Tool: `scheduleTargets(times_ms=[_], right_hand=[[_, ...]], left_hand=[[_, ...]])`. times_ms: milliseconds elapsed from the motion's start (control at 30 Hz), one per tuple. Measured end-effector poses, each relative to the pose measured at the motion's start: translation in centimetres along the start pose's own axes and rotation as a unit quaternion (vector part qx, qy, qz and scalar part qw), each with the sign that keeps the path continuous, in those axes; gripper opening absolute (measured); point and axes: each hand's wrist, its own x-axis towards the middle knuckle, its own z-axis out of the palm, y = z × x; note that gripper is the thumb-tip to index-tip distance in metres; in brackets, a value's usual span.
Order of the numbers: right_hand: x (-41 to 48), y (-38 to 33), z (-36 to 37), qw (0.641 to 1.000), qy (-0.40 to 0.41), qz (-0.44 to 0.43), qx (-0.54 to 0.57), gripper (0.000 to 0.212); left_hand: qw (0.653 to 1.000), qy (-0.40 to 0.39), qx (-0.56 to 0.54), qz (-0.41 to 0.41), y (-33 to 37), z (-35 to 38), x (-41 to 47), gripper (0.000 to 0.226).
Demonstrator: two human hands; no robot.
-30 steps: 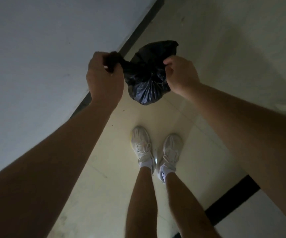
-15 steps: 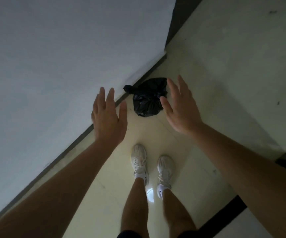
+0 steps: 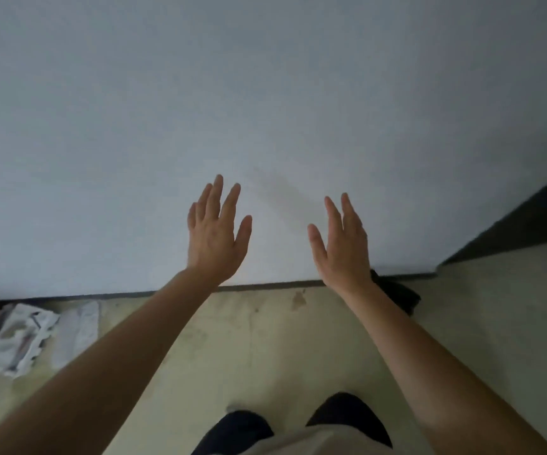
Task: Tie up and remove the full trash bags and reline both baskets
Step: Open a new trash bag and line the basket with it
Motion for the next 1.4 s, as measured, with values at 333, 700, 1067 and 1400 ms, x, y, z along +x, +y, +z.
scheduleTargets(times_ms=[333,700,1067,1400], right_hand=[[5.9,-36.5,7.5,0.966,0.036,-0.257,-0.008,0.061],[-7.2,-76.8,30.2,0.826,-0.105,-0.550,0.068,0.058],[-17.3,-104.4,54.2,0.741,-0.256,-0.610,0.111,0.057],[-38.0,-124.7,65.8,0.582,-0.365,-0.715,0.132,0.059]], left_hand=[[0.957,0.220,0.114,-0.153,-28.7,-28.4,-14.2,0.058],[0.829,0.306,0.193,-0.427,-55.0,-44.1,-42.3,0.060],[0.739,0.237,0.234,-0.585,-75.9,-49.8,-54.7,0.062],[0.622,0.260,0.250,-0.695,-86.6,-54.7,-74.0,0.062]])
